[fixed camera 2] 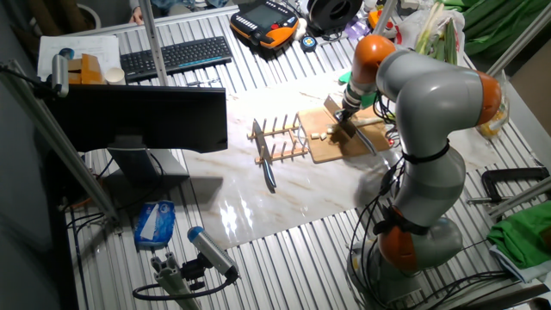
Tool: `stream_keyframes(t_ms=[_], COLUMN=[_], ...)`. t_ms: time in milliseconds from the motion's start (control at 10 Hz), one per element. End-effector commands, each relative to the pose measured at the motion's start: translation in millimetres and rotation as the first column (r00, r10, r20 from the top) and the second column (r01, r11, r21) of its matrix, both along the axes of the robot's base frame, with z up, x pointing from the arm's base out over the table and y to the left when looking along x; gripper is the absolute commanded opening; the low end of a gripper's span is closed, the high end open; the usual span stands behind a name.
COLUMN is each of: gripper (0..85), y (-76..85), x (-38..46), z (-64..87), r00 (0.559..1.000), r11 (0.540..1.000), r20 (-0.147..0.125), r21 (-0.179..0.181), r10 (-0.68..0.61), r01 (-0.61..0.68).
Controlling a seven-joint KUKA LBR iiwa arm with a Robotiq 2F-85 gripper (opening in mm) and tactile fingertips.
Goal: Chop the scallions
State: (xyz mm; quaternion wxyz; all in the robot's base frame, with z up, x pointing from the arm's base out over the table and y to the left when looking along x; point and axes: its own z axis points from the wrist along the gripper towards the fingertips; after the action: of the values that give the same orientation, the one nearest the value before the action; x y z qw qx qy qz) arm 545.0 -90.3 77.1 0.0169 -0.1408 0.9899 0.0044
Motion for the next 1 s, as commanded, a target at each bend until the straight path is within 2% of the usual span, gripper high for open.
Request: stream_keyframes(t_ms=[0,300,900], gripper=[8.0,15.3,15.7], y=[0.6,1.6,0.3], x=[0.5,1.4,6.2], z=[0.4,1.2,8.6], r00=[1.0,1.0,1.0], r11=[1.0,1.0,1.0], r20=[0.005,0.017,0.011], r21=[0.001,-0.001,0.001], r10=[-0.003,-0.009,-0.009], r01=[0.003,0.009,0.009])
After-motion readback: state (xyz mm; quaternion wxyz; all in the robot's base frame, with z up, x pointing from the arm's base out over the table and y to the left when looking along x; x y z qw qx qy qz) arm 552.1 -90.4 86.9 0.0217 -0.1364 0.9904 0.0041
